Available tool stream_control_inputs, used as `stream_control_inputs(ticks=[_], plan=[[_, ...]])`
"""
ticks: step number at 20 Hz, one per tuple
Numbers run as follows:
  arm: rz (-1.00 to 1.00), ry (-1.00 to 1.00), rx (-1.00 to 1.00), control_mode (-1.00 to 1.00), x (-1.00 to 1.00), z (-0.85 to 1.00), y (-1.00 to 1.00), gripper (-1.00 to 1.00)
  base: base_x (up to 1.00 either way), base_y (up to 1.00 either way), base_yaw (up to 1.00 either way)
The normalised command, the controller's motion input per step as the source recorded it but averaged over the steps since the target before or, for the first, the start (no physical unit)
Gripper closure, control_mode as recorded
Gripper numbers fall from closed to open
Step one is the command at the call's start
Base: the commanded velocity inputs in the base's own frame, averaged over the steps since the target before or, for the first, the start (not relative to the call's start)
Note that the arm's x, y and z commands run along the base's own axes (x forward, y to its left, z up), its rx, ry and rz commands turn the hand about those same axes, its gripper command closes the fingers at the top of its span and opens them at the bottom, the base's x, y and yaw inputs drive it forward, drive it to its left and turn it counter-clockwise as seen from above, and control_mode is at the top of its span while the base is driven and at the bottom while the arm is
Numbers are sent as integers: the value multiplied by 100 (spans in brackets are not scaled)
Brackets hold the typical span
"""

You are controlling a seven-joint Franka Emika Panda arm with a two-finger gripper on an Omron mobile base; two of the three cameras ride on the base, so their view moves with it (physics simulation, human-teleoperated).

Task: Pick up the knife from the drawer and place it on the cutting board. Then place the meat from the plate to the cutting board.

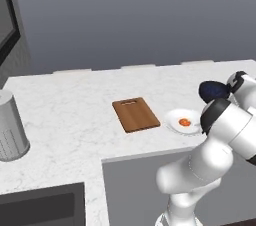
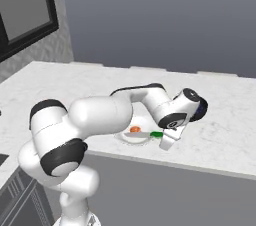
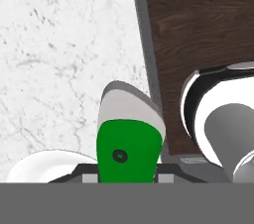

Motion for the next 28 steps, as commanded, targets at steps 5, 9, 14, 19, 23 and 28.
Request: stream_control_inputs(ticks=[5,9,14,19,23,28], plan=[[0,0,0,100,0,0,0,100,24,5,12],[-7,0,-4,-100,2,11,78,100,0,0,0],[-39,0,-13,-100,65,0,100,100,0,0,0],[-39,4,-9,-100,79,-22,100,100,0,0,0],[-24,6,-12,-100,98,-13,100,100,0,0,0],[-5,9,-2,-100,90,0,100,100,0,0,0]])
